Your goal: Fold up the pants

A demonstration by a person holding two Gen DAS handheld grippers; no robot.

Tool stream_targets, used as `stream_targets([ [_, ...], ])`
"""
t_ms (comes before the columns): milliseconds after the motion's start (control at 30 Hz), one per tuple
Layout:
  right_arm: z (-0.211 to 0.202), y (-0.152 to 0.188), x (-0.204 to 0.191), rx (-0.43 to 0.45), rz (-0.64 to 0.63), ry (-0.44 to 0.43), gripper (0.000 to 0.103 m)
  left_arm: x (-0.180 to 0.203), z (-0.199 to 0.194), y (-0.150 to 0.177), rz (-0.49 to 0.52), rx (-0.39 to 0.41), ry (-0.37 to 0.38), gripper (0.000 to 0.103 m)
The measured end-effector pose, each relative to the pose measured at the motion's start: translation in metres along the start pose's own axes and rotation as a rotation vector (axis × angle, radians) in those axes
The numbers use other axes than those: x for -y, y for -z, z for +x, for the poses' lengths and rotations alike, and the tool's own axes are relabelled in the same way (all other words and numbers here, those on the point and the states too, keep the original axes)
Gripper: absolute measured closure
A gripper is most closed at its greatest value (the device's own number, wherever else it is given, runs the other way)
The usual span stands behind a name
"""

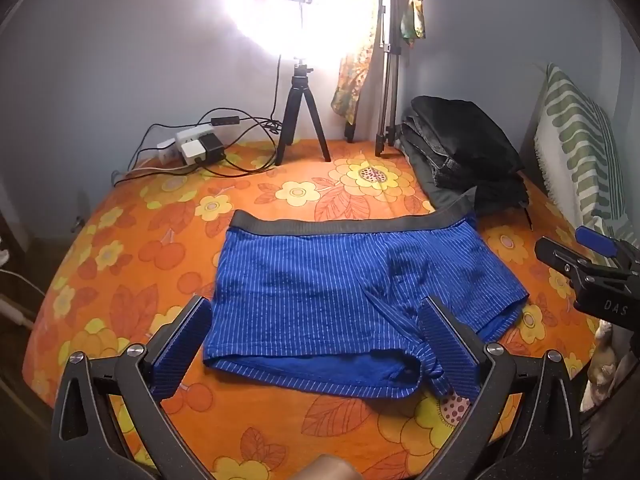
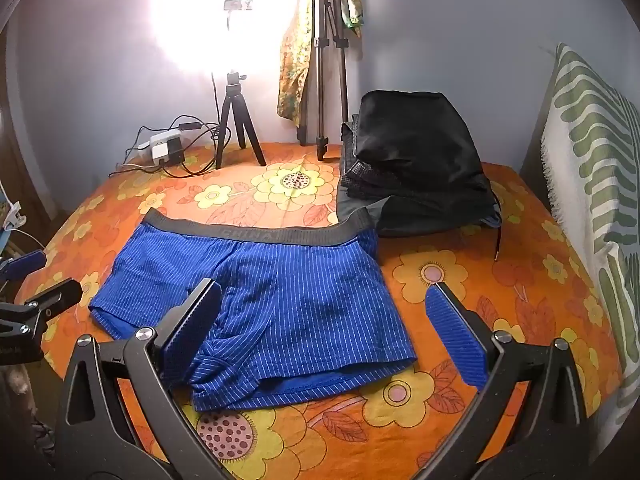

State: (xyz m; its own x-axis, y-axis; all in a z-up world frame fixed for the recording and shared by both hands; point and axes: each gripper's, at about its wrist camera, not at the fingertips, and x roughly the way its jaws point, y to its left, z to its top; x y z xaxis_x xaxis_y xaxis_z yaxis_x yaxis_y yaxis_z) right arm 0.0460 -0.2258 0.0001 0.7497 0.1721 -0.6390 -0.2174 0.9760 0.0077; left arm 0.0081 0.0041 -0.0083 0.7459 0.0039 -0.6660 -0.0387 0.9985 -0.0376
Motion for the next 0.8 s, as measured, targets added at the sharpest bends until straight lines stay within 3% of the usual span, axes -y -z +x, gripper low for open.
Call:
stream_targets([
  [800,0.0041,0.0050,0.0065,-0.026,0.028,-0.031,0.000,0.0032,-0.0054,-0.0027,0.026,0.036,-0.021,0.001],
])
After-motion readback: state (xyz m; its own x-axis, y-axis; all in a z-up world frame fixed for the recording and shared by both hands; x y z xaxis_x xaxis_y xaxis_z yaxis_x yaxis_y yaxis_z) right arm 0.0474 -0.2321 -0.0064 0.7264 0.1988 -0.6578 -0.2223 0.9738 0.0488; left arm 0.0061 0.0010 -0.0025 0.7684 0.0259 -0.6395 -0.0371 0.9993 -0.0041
